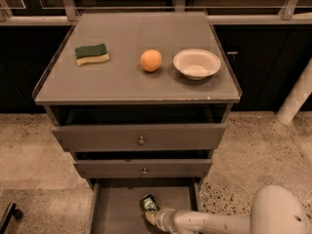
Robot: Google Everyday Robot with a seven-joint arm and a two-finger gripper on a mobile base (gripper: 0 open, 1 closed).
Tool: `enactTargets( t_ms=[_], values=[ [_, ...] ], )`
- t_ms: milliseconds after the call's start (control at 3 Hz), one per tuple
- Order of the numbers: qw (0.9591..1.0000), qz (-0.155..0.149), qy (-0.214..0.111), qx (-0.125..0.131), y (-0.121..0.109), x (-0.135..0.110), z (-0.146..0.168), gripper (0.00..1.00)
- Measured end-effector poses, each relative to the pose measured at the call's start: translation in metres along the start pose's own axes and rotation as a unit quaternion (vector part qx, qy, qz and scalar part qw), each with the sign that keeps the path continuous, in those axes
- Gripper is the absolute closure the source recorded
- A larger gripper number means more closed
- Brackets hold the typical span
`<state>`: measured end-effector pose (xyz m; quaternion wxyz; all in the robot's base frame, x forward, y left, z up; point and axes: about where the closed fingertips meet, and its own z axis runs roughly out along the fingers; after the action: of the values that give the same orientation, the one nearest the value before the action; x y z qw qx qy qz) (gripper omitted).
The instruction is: Pick green can from bottom drawer and place on counter
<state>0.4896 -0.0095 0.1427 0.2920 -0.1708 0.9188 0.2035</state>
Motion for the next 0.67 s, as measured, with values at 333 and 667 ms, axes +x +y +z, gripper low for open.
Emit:
enactTargets(
  t_ms=[333, 667],
  values=[
    [0.9998, 0.002, -0.021, 0.001, -0.005, -0.030, -0.048, 1.00],
    [0.9984, -0.034, -0.044, -0.004, 0.002, -0.053, -0.136, 1.00]
  ],
)
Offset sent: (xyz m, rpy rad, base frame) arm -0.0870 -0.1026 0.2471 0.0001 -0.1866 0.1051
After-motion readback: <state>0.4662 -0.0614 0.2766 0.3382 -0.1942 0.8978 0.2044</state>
